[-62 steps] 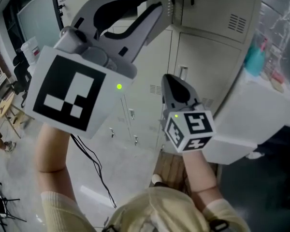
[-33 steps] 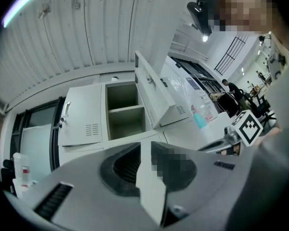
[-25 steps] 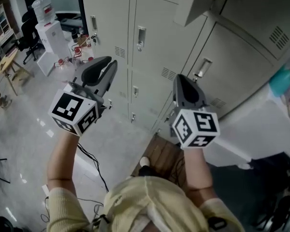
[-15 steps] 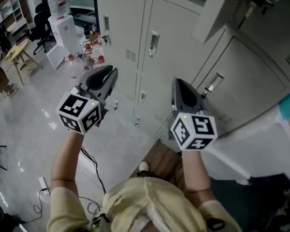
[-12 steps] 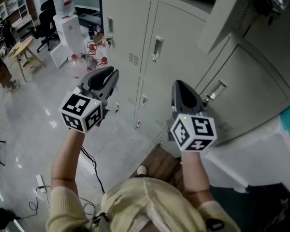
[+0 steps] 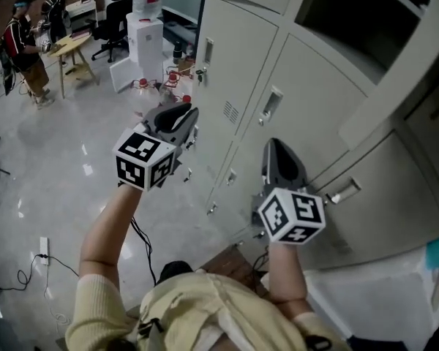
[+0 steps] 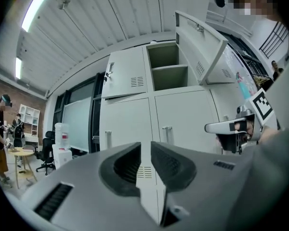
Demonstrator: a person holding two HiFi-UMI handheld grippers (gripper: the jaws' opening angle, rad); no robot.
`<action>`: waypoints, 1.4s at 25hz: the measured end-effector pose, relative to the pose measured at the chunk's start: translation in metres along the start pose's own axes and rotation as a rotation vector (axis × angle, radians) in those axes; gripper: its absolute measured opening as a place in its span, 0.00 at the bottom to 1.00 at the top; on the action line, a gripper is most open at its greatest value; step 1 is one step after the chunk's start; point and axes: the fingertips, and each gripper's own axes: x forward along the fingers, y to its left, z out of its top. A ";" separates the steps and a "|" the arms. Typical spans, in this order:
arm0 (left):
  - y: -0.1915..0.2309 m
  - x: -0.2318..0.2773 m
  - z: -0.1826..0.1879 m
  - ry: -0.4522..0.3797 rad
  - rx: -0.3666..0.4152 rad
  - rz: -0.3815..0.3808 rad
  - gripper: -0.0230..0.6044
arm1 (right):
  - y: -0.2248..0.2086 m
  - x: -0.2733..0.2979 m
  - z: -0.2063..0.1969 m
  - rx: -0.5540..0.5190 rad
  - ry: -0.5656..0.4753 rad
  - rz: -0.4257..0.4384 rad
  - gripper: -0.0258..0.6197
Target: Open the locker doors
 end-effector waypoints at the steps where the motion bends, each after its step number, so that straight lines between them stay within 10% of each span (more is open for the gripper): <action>1: 0.004 0.003 -0.003 0.010 0.001 0.007 0.14 | 0.002 0.006 -0.003 0.001 0.005 0.014 0.05; 15: 0.062 0.068 -0.053 -0.014 -0.024 -0.053 0.14 | 0.014 0.072 -0.047 -0.033 -0.009 -0.046 0.05; 35: 0.176 0.132 -0.122 0.026 0.078 -0.320 0.17 | 0.064 0.154 -0.131 -0.023 0.012 -0.406 0.05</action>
